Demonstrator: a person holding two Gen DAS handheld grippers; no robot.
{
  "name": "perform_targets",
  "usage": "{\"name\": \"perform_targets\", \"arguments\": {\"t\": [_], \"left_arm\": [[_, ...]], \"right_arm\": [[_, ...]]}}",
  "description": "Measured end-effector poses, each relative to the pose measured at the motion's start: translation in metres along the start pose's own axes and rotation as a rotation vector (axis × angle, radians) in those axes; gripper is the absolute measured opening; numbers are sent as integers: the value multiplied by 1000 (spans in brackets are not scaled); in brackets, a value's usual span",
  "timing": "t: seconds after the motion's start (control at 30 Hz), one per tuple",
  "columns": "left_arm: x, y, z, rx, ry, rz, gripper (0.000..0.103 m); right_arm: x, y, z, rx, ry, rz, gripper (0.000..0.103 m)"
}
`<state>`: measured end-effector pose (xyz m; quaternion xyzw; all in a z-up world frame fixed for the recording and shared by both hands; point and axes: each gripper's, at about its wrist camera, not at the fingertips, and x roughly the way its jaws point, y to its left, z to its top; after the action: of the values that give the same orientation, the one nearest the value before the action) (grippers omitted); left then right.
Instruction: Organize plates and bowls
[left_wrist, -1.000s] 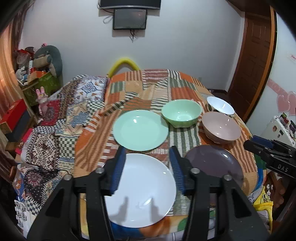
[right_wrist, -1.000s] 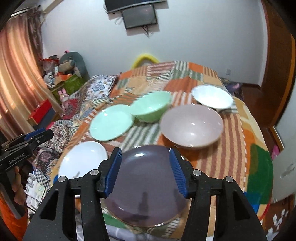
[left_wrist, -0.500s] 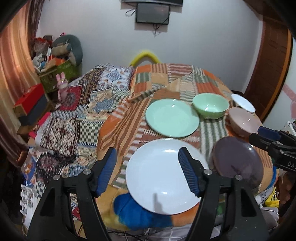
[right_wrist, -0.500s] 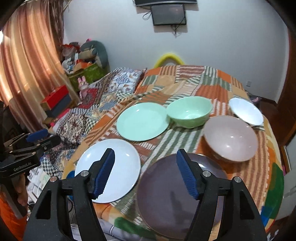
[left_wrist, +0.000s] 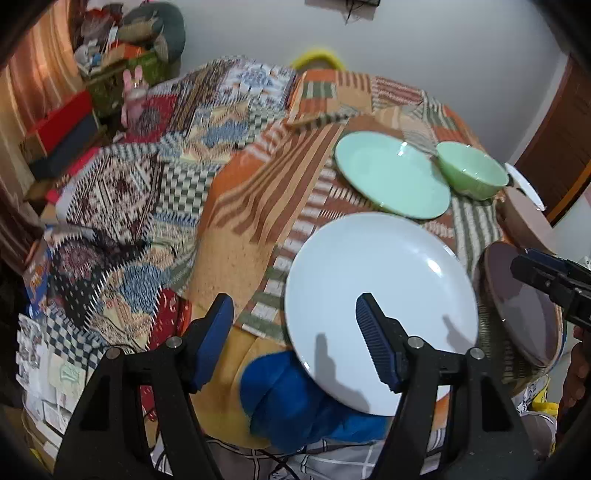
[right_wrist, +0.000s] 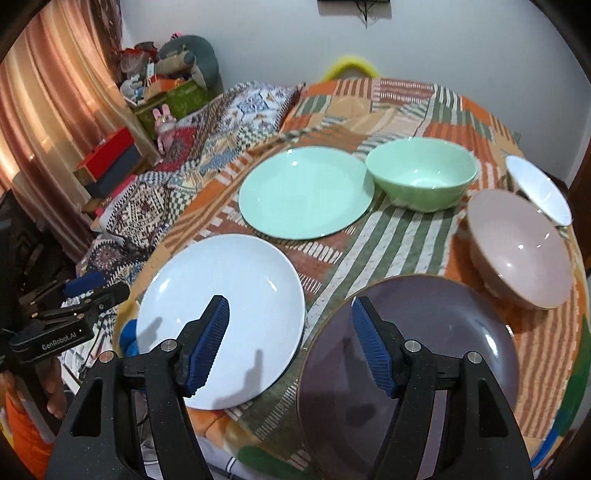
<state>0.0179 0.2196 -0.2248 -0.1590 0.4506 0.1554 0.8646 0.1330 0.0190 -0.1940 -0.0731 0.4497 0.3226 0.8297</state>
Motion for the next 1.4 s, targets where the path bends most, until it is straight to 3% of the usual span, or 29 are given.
{"name": "perform_targets", "arguments": {"t": [0.23,0.3,0.4,0.57,0.73,0.87,1.4], "left_arm": [[25,8,-11,-15,54,-8,68],[29,9,-12,-23,60,-16,68],[34,11,-13,-31,69,-34,59],[42,15,-15,-45,93,-57,44],[45,19,-18,-57,100,-86,39],[45,18,-17,-52,98,-97,37],[51,6,-16,-20,116,-146,30]], "right_arm": [[22,-1,1,-13,66,-4,65],[27,-2,2,-15,79,-1,59],[37,-3,4,-10,111,10,50],[50,-2,8,-12,145,14,44],[62,-2,11,-21,178,12,39],[76,0,10,-28,225,10,28],[85,5,13,-65,252,10,28]]}}
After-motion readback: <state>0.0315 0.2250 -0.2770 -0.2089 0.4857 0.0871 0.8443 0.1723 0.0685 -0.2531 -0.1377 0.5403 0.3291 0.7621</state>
